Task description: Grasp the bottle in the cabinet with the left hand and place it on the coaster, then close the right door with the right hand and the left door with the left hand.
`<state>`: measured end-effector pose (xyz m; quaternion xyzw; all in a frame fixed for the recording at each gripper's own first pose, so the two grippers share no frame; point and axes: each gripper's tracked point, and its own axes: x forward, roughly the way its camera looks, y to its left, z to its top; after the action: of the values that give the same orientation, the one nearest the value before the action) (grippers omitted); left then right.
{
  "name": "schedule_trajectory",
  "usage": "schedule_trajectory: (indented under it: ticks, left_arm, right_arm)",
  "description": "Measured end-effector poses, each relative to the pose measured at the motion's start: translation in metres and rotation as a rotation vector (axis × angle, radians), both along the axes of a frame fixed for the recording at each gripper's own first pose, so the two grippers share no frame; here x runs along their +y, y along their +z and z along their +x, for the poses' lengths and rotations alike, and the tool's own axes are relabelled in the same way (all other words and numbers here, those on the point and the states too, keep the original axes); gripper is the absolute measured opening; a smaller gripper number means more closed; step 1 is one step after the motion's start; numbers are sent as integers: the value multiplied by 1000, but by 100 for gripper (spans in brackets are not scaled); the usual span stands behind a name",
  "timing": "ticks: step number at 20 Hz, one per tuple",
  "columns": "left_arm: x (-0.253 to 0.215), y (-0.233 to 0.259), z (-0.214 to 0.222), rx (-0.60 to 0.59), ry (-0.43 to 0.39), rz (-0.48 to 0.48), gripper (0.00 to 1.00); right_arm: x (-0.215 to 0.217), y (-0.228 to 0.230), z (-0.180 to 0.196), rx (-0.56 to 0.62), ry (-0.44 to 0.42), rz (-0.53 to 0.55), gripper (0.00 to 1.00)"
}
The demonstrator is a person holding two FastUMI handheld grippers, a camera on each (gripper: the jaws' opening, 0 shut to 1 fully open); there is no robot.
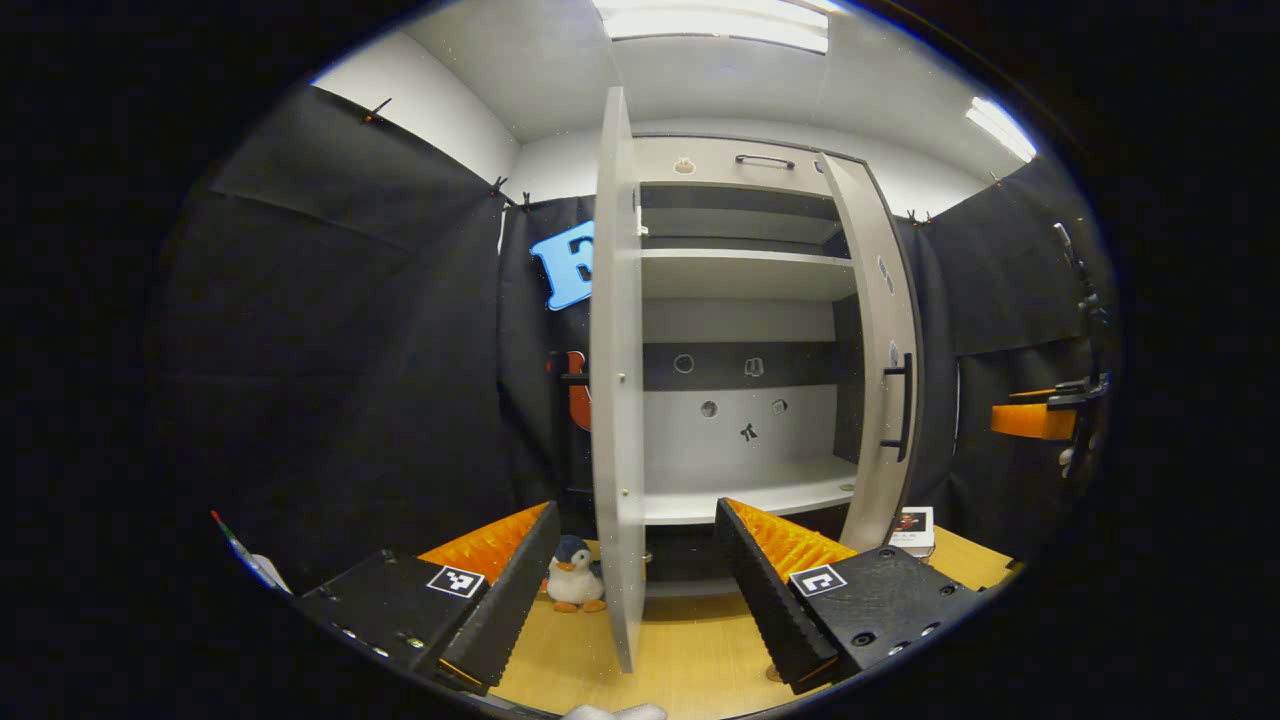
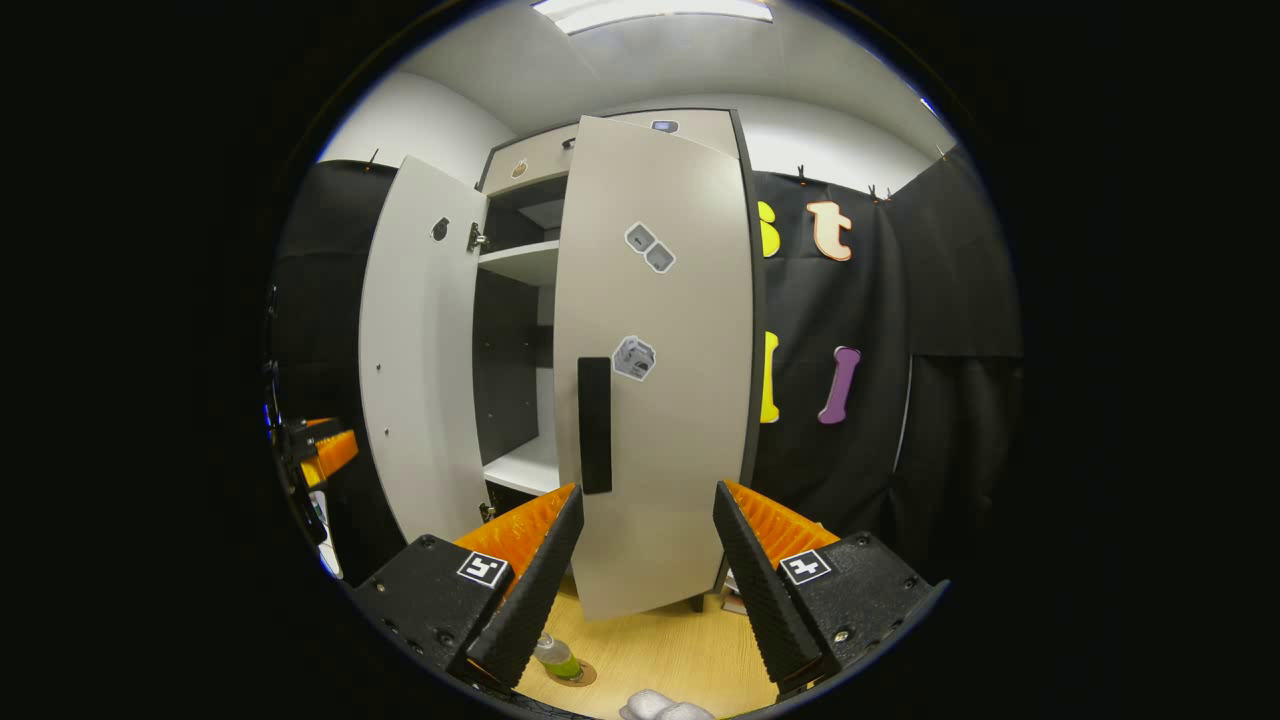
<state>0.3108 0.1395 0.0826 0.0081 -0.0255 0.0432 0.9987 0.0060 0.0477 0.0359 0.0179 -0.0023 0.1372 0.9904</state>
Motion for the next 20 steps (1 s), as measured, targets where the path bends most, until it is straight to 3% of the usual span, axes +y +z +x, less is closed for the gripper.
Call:
schedule_trajectory:
  ticks: [9, 15, 16, 20]
  left_arm:
    - [114, 0, 49, 7, 146, 5, 95]
    - [125, 10, 85, 7, 121, -36, 95]
    - [119, 13, 88, 1, 106, -33, 100]
    - [113, 22, 89, -14, 115, 40, 91]
  right_arm:
    - [17, -31, -37, 74, -38, -43, 81]
    - [12, -36, -46, 86, -77, -49, 81]
    - [13, -38, -46, 92, -74, -48, 81]
    - [12, -38, -45, 96, -58, -38, 81]
